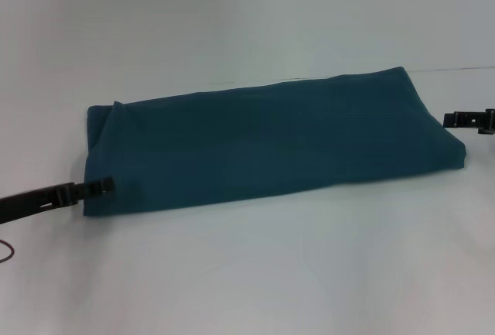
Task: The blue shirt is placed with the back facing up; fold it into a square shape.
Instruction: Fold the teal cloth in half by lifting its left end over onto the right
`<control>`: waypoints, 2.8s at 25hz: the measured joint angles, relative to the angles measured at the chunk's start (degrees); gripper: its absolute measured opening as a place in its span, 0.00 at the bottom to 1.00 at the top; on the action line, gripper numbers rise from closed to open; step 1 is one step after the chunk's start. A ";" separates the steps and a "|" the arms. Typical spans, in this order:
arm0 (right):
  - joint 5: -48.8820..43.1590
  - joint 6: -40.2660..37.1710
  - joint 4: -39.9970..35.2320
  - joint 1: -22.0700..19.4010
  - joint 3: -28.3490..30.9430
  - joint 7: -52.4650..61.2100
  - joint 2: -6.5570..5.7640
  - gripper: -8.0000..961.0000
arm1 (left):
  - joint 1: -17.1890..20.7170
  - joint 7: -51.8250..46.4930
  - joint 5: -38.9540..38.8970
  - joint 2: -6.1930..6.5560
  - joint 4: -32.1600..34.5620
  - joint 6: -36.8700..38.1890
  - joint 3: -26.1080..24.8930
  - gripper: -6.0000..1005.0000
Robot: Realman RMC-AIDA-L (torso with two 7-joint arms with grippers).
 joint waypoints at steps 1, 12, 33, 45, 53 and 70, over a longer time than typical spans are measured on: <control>0.01 0.01 -0.01 -0.01 0.11 0.01 -0.03 0.93 | 0.12 0.16 0.01 -0.01 0.06 -0.35 -0.14 0.92; 0.00 0.34 -0.03 -0.02 1.13 0.11 -0.09 0.93 | 0.28 0.46 0.31 -0.44 -0.93 -0.48 0.80 0.92; -0.30 1.75 0.24 -0.04 1.02 0.16 0.09 0.92 | -0.33 0.04 1.80 -0.55 -0.36 -1.45 3.37 0.61; -2.03 4.80 2.89 0.77 0.10 0.13 1.03 0.91 | -1.01 0.09 1.89 -0.11 -0.33 -1.58 3.47 0.11; -3.32 7.06 4.65 1.52 0.10 -0.08 1.86 0.90 | -1.50 0.01 1.90 0.15 -0.20 -1.22 3.46 0.01; -3.02 9.20 6.82 2.66 -0.35 -0.64 3.18 0.65 | -1.82 -0.22 3.21 0.53 -0.15 -1.57 3.12 0.00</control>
